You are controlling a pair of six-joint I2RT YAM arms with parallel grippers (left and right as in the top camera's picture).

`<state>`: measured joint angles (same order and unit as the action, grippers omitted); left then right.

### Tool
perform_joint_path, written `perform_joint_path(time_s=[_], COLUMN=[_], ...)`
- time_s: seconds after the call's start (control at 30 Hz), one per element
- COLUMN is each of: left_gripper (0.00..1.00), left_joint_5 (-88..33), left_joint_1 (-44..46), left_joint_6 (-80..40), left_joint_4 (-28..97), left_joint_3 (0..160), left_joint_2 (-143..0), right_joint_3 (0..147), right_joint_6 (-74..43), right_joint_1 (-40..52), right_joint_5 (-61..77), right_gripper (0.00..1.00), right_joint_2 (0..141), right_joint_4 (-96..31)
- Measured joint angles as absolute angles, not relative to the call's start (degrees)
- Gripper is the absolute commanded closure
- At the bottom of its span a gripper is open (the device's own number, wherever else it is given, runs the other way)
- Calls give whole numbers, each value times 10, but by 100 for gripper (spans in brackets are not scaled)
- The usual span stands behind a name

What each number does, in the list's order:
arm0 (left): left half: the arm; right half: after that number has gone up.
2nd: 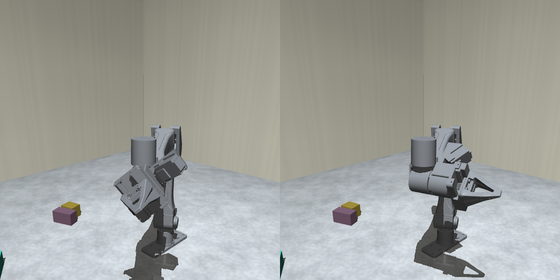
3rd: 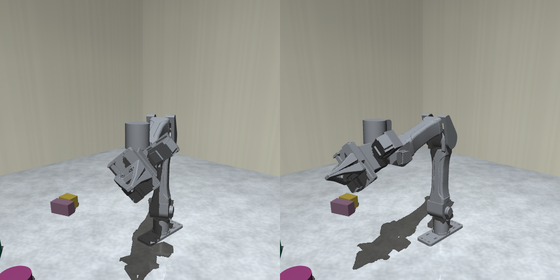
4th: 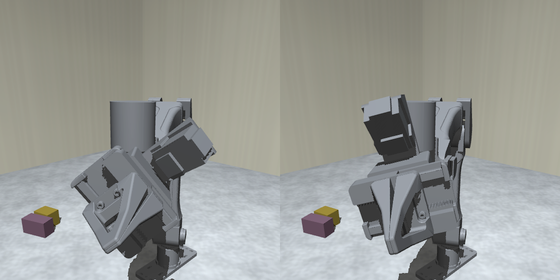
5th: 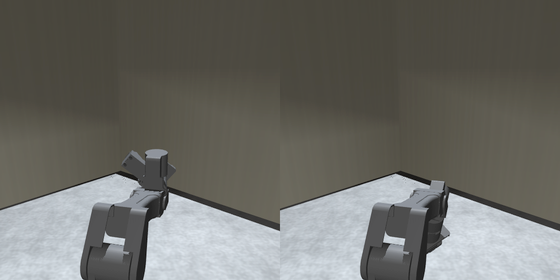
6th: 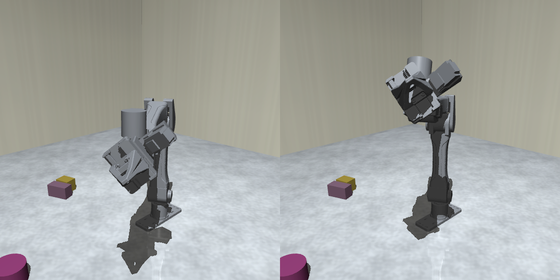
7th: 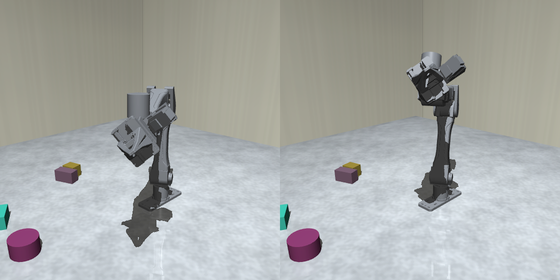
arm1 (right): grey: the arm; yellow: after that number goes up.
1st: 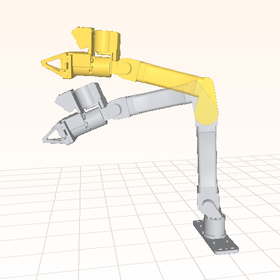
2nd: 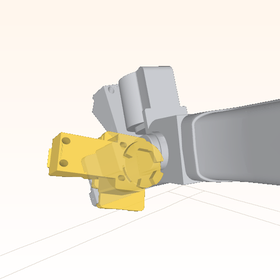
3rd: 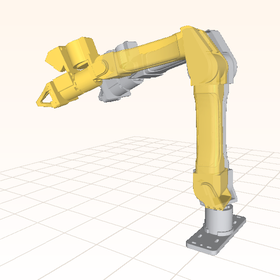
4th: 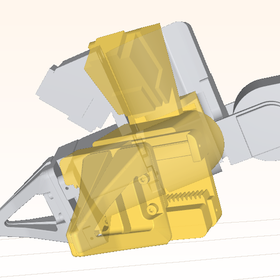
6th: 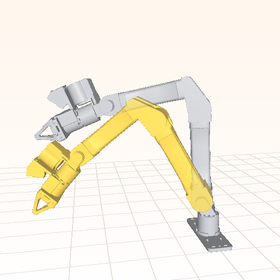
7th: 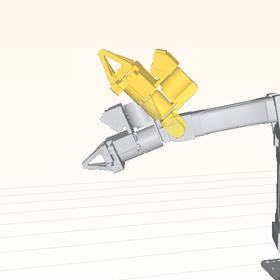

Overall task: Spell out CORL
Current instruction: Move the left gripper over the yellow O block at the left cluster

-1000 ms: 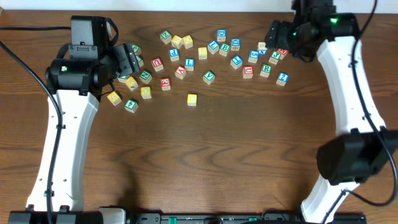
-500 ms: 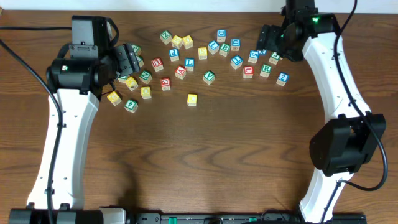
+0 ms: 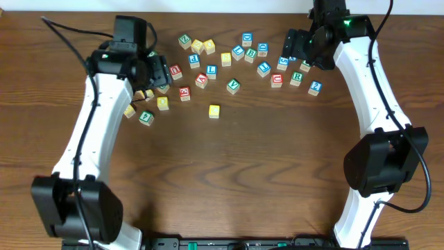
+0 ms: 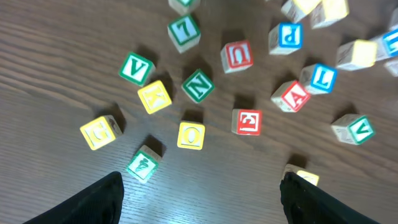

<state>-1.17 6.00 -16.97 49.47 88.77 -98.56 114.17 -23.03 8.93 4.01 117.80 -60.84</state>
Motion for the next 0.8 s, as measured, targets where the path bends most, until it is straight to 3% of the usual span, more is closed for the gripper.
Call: perform_joint_path(time_s=[0.8], left_gripper=[20], left_joint_5=[-12], left_joint_1=[60], left_joint_6=[-165], left_joint_4=[525], left_joint_3=[886], left_joint_2=[-1022], right_joint_3=[1142], right_joint_6=[-230], right_joint_1=[91], right_joint_5=[40], right_gripper=[7], right_joint_2=[1178], right_joint_4=[-623])
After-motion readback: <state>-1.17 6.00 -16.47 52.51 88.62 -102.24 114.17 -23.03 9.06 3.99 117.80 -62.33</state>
